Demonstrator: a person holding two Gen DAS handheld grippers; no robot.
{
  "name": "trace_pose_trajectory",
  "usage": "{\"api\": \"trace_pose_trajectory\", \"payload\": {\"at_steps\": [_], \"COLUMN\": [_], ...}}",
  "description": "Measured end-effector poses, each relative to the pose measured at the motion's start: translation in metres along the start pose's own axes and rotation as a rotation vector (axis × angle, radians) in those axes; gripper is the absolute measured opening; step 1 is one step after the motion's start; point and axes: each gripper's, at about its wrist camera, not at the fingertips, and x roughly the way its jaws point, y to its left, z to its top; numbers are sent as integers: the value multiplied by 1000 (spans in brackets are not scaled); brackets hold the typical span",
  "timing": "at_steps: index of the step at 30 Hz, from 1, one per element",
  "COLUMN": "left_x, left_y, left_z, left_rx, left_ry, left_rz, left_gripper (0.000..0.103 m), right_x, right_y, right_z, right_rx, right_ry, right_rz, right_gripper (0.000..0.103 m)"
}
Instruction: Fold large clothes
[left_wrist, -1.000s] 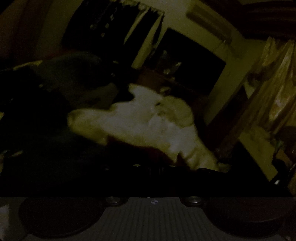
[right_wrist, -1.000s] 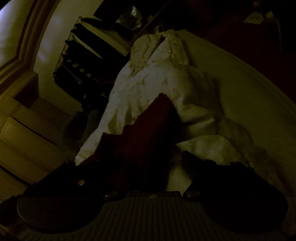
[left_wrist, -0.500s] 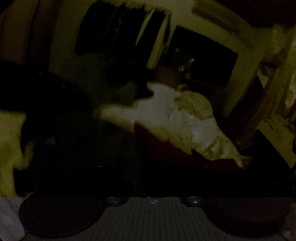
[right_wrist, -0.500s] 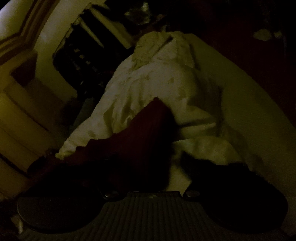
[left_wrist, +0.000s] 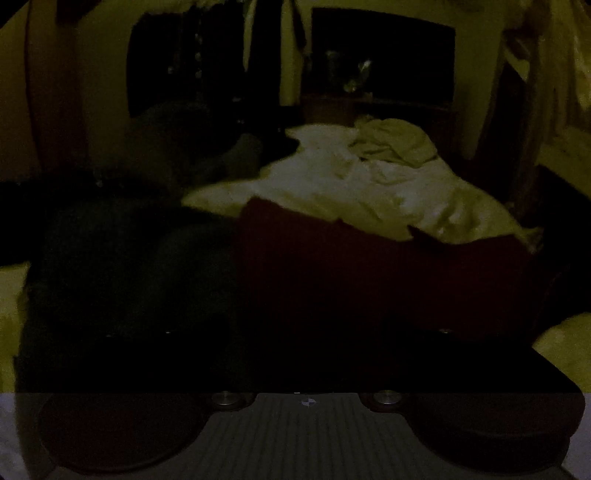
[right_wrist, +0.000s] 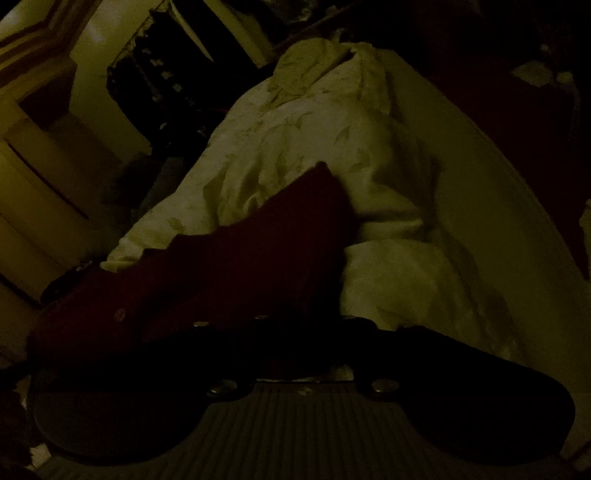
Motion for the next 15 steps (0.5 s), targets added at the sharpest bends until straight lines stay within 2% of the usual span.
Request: {"api": "trace_pose_trajectory", "payload": {"at_steps": [3, 4, 5, 7, 10, 12, 15], "left_x": [-13, -22, -32, -48, -44, -27, -5], "left_y": [-6, -10, -16, -33, -68, -88, -114], "left_z": [11, 18, 23, 38, 59, 68, 80], "left_rx": [-30, -40, -41, -26, 24, 41, 61], "left_ry": [26, 19, -11, -92, -144, -147, -85], "left_rz": [10, 0, -26, -63, -95, -125, -198], "left_gripper": [103, 103, 103, 103, 103, 103, 103], "right_x": [-6, -10, -14, -24, -29, -27, -25], "right_y": [-4, -6, -8, -9, -7, -2, 2], "right_z": [-1, -1, -1, -3, -6, -5, -5], "right_rx": [36, 57, 80, 116, 107, 80, 44], "right_ry": [-25, -37, -51, -90, -129, -125, -121], "right_rz": [16, 35, 56, 76, 54, 41, 38], "right_gripper": [47, 61, 67, 72, 74, 77, 82]}}
